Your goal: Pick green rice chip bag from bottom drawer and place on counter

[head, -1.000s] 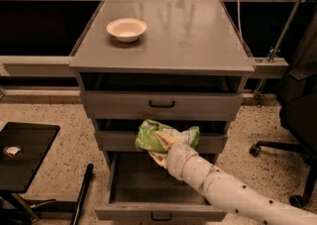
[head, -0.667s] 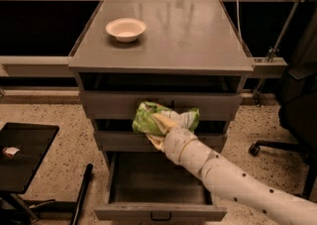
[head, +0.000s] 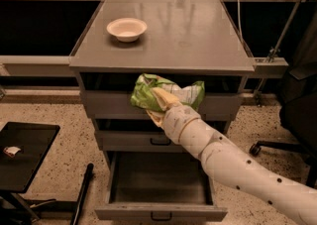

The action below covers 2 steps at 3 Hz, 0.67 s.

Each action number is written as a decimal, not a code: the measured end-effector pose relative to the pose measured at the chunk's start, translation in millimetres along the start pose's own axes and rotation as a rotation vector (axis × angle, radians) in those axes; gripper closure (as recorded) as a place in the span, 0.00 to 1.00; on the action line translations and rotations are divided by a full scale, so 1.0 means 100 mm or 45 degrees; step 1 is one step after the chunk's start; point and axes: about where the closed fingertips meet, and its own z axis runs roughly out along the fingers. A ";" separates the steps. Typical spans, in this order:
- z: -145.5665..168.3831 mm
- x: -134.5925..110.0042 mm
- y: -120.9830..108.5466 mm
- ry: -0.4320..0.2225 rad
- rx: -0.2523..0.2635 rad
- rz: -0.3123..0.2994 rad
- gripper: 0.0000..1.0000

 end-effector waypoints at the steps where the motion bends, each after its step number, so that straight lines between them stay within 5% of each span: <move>1: 0.08 0.09 -0.19 0.020 0.048 -0.011 1.00; 2: 0.22 0.28 -0.76 0.076 0.129 -0.102 1.00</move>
Offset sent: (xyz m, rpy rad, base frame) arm 0.1050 -0.0754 0.1351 -0.0663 -0.2287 -0.2049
